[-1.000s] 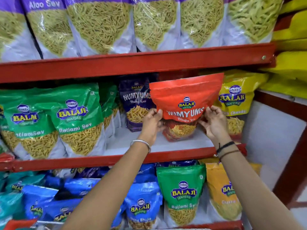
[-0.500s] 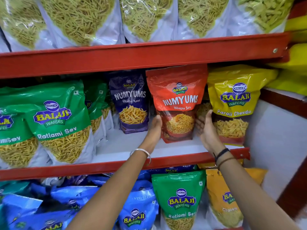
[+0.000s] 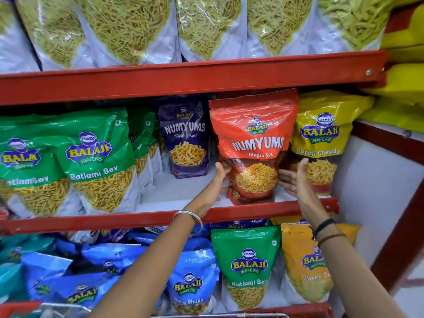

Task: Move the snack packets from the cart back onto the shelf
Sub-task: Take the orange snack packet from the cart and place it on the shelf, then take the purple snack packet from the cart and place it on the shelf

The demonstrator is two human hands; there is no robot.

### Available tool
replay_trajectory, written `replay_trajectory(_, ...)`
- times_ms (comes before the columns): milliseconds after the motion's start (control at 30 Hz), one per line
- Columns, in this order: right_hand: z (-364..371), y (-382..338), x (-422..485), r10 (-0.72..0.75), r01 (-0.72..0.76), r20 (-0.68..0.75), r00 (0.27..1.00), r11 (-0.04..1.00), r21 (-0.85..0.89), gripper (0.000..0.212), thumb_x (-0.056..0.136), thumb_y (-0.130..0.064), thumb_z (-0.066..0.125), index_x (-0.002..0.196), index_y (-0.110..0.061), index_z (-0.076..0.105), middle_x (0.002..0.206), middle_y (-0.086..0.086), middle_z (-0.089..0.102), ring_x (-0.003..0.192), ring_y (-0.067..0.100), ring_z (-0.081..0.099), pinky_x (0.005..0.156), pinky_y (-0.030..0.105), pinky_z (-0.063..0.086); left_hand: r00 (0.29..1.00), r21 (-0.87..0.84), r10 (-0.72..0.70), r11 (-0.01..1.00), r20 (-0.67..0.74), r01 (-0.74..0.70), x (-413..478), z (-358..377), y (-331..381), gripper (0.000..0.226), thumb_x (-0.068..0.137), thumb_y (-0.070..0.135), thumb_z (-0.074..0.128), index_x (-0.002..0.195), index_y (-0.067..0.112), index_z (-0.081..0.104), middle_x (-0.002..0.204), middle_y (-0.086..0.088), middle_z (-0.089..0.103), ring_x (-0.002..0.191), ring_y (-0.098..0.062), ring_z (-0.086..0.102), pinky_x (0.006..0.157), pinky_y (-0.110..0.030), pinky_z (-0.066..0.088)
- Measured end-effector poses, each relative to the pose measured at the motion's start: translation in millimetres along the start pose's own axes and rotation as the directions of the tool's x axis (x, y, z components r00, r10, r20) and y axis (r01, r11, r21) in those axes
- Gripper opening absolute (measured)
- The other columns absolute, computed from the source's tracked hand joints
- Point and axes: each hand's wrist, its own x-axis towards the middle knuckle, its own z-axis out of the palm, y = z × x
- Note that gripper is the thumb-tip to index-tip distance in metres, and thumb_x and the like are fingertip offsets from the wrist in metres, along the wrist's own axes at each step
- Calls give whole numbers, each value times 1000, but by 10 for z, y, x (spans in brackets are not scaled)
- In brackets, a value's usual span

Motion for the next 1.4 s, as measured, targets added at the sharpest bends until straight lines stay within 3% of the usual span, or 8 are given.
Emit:
replay_trajectory(300,-16,-99,-385,-33,33,6,999,997,-76,102,64,-81,13,126,-11,52,134,11,54,118,24,54,98,39,36,990,31,133,991,-51,-131,-316,127,-3,62,88,58,6,141,31,24,154,0,24,140,-22,25,114,-46,21)
replay_trajectory(533,279,423,-1292,-311,270,-44,949,880,-391,30,89,-47,41,78,-25,55,64,-12,54,64,-1,49,57,6,36,887,-98,292,933,-358,-347,-1381,129,-804,63,82,64,33,123,21,52,133,3,54,126,-4,45,108,-16,31)
replay_trajectory(767,974,1659,-2077,44,69,240,970,895,-441,27,91,-38,45,80,-17,60,78,3,67,78,16,62,71,26,41,833,-205,-101,979,-545,-16,-2610,-89,-2363,36,90,36,43,115,14,57,118,2,60,104,11,53,92,-4,37)
replay_trajectory(867,1382,2111,-2305,233,-30,329,915,853,-521,21,90,-33,49,85,-18,64,81,5,68,82,18,63,65,15,37,719,-309,-314,940,-620,145,-2846,-190,-2985,27,81,33,58,102,16,58,104,-7,60,93,-16,57,91,-37,45)
replay_trajectory(1033,2008,2720,-2419,500,-151,438,747,769,-621,57,88,-52,41,87,0,64,81,25,67,78,32,64,59,30,31,632,-375,-611,792,-477,482,-3017,-201,-4039,20,70,18,68,79,9,53,69,-10,56,64,-10,55,63,-25,45)
replay_trajectory(1167,2352,3203,-2384,649,-236,440,621,690,-684,28,93,-29,43,80,-11,60,68,3,53,54,4,52,59,33,40,539,-457,-779,625,-319,633,-3078,-75,-4609,33,69,16,70,70,31,40,40,36,54,46,24,47,46,-7,43)
replay_trajectory(1267,2517,3490,-2320,683,-317,422,596,684,-658,15,92,-11,45,105,-14,53,65,-2,49,33,-7,45,41,11,38,558,-483,-788,607,-260,631,-3003,45,-4824,27,57,9,70,60,22,46,30,11,51,34,8,48,46,-21,38)
replay_trajectory(1400,2584,4070,-2292,567,-239,478,671,776,-584,43,83,-12,46,124,-24,46,122,10,57,101,18,61,92,38,48,613,-558,-749,629,-251,541,-2899,189,-5263,57,54,7,62,108,-12,53,108,-14,59,67,15,60,70,-9,48)
